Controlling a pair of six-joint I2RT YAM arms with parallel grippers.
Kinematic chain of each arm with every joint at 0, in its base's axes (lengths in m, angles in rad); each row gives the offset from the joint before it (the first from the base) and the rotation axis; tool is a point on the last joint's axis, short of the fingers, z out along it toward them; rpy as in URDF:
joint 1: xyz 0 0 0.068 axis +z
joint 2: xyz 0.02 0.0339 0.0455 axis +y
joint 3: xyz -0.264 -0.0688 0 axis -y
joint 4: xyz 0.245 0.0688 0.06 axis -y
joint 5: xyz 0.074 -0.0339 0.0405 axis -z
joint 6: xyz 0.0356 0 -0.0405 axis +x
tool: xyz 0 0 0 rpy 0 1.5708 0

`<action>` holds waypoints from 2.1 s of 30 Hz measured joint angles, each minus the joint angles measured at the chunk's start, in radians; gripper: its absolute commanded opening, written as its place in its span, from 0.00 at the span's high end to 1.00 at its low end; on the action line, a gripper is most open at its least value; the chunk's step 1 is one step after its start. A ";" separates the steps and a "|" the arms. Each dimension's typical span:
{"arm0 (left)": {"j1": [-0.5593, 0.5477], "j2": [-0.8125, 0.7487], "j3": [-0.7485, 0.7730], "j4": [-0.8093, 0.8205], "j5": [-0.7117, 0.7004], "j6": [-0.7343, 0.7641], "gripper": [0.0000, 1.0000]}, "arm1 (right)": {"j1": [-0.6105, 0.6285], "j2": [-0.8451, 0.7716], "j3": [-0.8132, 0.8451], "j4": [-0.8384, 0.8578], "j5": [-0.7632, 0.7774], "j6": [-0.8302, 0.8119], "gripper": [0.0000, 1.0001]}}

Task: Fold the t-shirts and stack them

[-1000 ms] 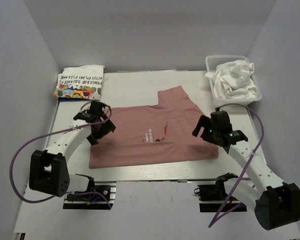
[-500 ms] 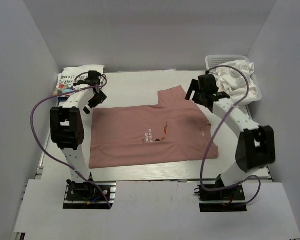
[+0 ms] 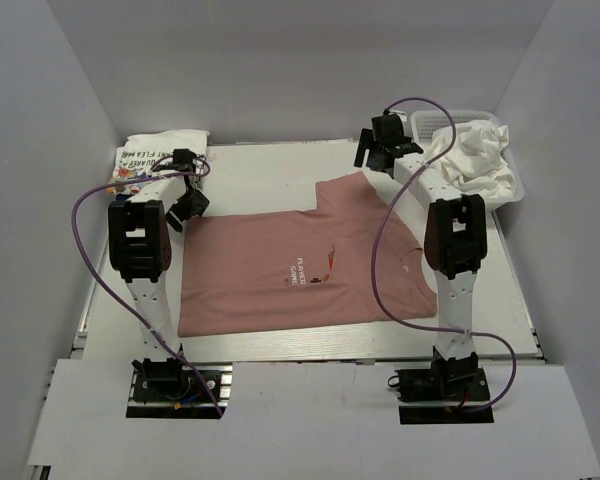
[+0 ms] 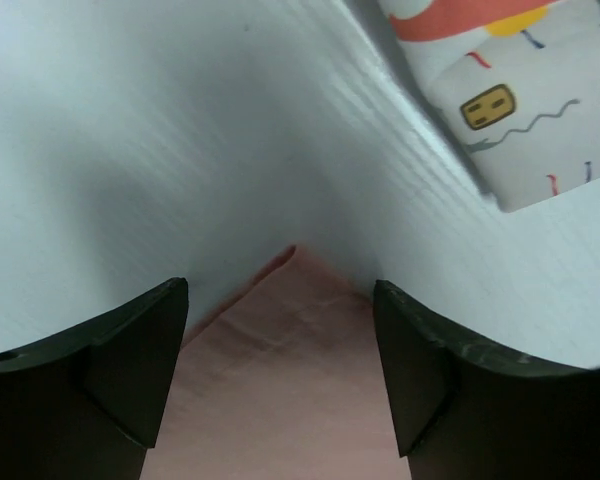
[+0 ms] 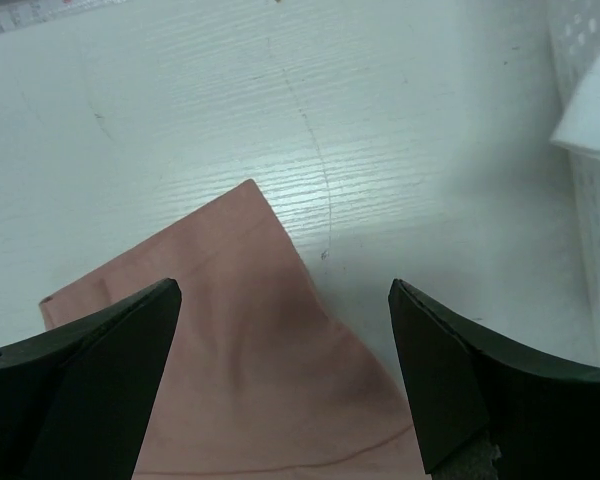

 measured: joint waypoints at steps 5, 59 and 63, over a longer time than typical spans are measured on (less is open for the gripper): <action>0.000 0.006 0.000 0.032 0.018 0.003 0.36 | -0.006 0.074 0.015 0.002 -0.041 -0.019 0.10; -0.040 -0.763 -0.715 0.155 0.049 0.014 1.00 | 0.094 -1.008 -1.093 0.313 -0.012 -0.196 1.00; -0.053 -0.793 -0.750 0.124 0.017 -0.043 1.00 | 0.095 -1.138 -1.153 0.244 0.032 -0.163 1.00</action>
